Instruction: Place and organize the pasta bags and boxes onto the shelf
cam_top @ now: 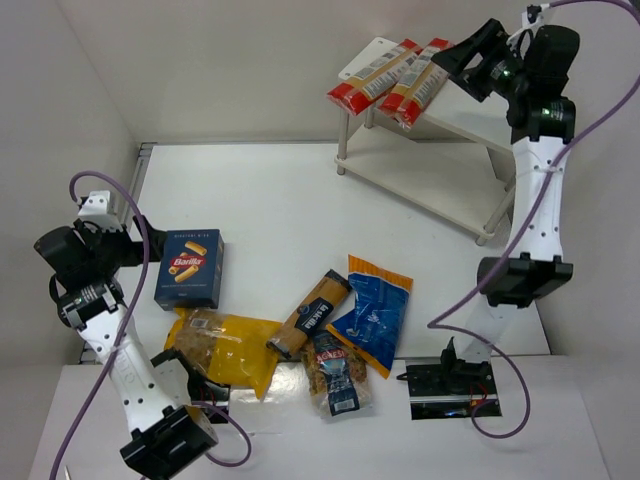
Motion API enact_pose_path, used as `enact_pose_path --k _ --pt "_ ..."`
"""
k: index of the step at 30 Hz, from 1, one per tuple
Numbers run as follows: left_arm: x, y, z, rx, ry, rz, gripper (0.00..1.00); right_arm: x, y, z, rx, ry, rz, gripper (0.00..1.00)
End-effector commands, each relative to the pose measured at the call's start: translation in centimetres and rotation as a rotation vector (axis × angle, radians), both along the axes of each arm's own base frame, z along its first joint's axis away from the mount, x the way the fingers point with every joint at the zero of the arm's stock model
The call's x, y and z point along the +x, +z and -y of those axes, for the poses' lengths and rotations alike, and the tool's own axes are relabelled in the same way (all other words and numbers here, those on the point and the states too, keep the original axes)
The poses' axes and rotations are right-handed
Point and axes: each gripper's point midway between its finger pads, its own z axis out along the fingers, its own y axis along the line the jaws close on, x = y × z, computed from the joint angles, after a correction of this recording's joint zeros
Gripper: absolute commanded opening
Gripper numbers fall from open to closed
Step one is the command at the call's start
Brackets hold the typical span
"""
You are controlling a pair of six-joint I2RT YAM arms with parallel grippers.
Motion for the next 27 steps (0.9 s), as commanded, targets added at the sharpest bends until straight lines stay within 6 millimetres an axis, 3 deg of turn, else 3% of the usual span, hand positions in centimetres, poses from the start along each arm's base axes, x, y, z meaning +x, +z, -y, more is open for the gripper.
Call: enact_pose_path --k 1,2,3,4,6,9,10,11,12,14,15,18,19,21,27 --pt "0.2 0.6 -0.8 0.019 0.031 0.019 0.99 -5.0 1.4 -1.0 -0.097 0.048 0.078 0.83" --pt "0.4 0.7 -1.1 0.011 0.046 0.013 0.99 -7.2 2.9 -1.2 -0.122 0.047 0.129 0.83" --pt "0.4 0.6 -1.3 0.014 0.056 0.011 0.99 -8.2 2.6 -1.5 -0.14 0.064 0.135 0.83" --pt "0.5 0.2 -1.6 0.008 0.064 -0.004 0.99 -8.4 1.0 -1.8 -0.183 0.083 0.126 0.84" --pt "0.8 -0.2 -2.0 -0.003 0.077 -0.028 0.99 -10.8 -0.7 -2.3 -0.248 0.113 0.129 0.85" --pt "0.8 -0.2 -2.0 -0.003 0.077 -0.028 0.99 -12.7 -3.4 -3.6 -0.318 0.168 0.124 0.85" --pt "0.8 -0.2 -2.0 -0.003 0.077 -0.028 0.99 -13.6 -6.2 -3.7 -0.367 0.188 0.085 0.87" --pt "0.8 -0.2 -2.0 -0.003 0.077 -0.028 0.99 -14.1 -7.6 -4.0 -0.394 0.211 0.078 0.87" --pt "0.7 0.1 -2.0 0.002 0.077 -0.021 0.99 -15.0 -10.5 -4.5 -0.425 0.24 0.04 0.87" --pt "0.3 0.5 -1.5 0.007 0.067 -0.007 0.99 -15.7 -14.2 -4.1 -0.552 0.265 0.006 0.89" --pt "0.1 0.9 -1.3 0.017 0.067 0.006 0.99 -16.4 -17.4 -4.4 -0.6 0.304 -0.051 0.89" --pt "-0.2 1.2 -0.8 0.022 0.057 0.02 0.99 -17.9 -24.7 -3.2 -0.758 0.36 -0.202 0.89" --pt "-0.4 1.0 -0.5 0.015 0.042 0.009 0.99 -18.0 -26.4 -2.1 -0.79 0.325 -0.258 0.89" --pt "-0.7 1.6 -0.2 0.028 0.042 0.025 0.99 -18.5 -28.7 -1.6 -0.823 0.31 -0.283 0.89" --pt "-1.0 1.7 -0.4 0.05 0.054 0.019 0.99 -18.0 -30.2 0.9 -0.877 0.147 -0.299 0.93"
